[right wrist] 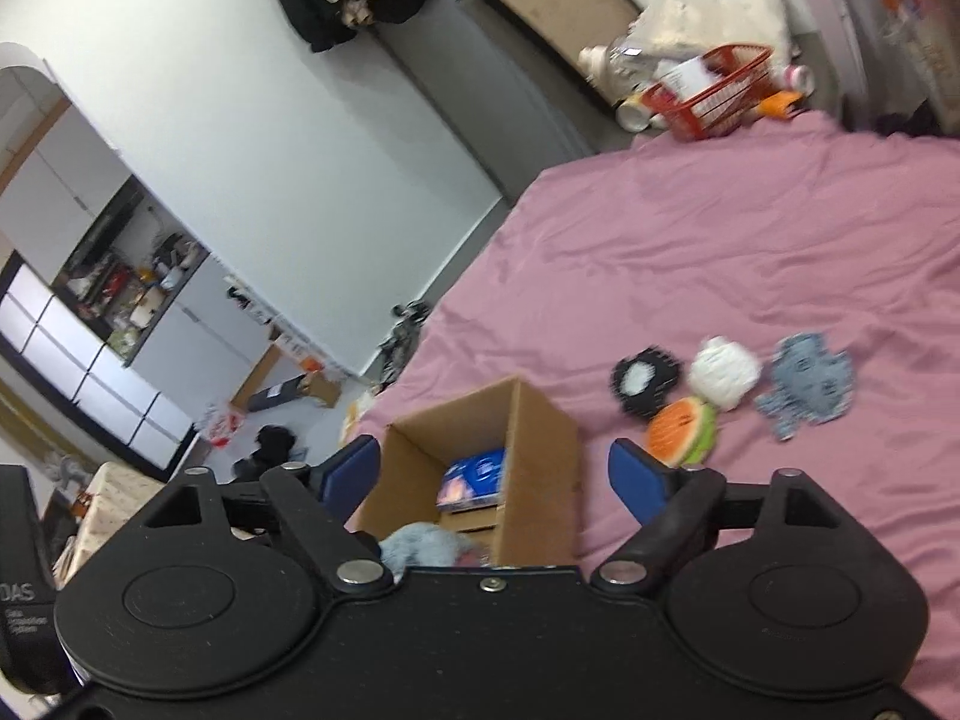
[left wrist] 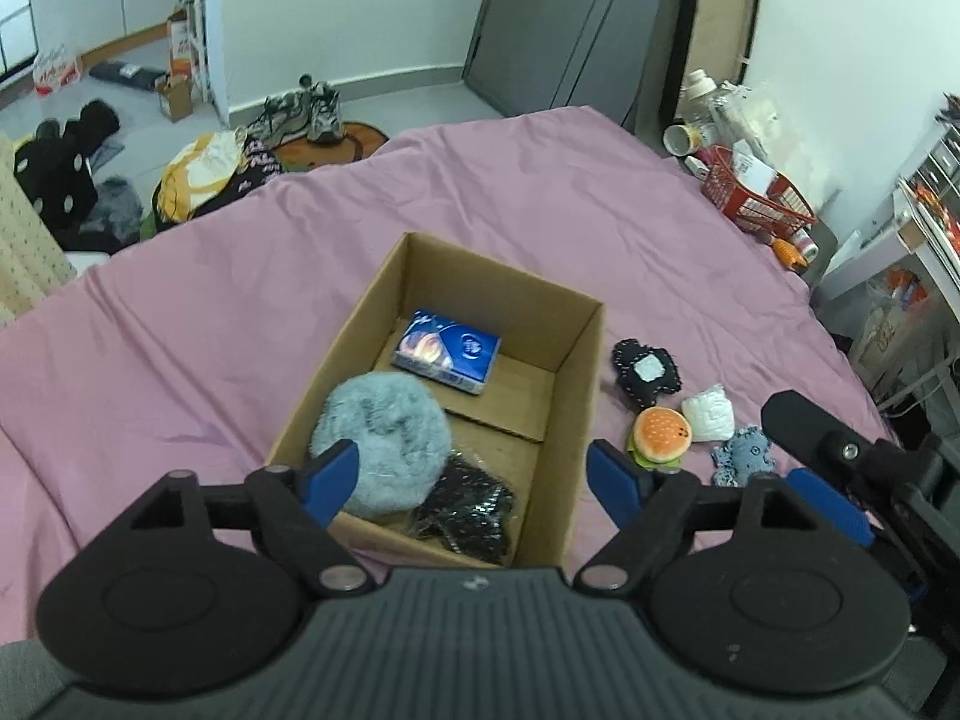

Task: Organize soft objects
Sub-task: 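Release the tissue pack with the right gripper and withdraw both grippers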

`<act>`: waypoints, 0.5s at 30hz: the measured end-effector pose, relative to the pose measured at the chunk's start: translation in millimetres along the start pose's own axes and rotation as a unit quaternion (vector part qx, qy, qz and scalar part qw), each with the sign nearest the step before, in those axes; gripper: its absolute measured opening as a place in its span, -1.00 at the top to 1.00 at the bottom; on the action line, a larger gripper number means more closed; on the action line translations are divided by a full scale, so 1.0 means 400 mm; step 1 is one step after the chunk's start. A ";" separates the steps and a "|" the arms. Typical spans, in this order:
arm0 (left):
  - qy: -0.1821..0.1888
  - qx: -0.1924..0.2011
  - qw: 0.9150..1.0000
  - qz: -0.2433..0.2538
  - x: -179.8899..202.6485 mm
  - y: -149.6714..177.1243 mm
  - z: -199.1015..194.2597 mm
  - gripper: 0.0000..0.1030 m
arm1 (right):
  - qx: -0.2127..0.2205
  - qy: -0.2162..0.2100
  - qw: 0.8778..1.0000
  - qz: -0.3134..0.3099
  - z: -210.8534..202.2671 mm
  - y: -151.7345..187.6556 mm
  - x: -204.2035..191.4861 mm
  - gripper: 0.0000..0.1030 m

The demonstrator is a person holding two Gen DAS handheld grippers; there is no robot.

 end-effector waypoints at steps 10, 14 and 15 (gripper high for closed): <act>-0.022 0.019 0.998 0.049 0.145 0.007 -0.010 -0.81 | -0.014 0.024 0.999 0.033 -0.051 -0.052 0.134 -0.96; -0.017 0.016 0.998 0.058 0.194 0.008 -0.003 -0.81 | -0.017 0.035 0.998 0.056 -0.056 -0.066 0.190 -0.96; -0.017 0.017 0.998 0.060 0.205 0.006 -0.001 -0.81 | -0.017 0.033 0.997 0.063 -0.060 -0.071 0.202 -0.96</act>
Point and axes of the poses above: each gripper's, at about its wrist camera, not at the fingertips, and z roughly the way its jaws point, x to its right, y to its underside, the point moved 2 cm from there along z, roughly the way its jaws point, and after that the axes turned 9 degrees about z, right-handed, at the moved point
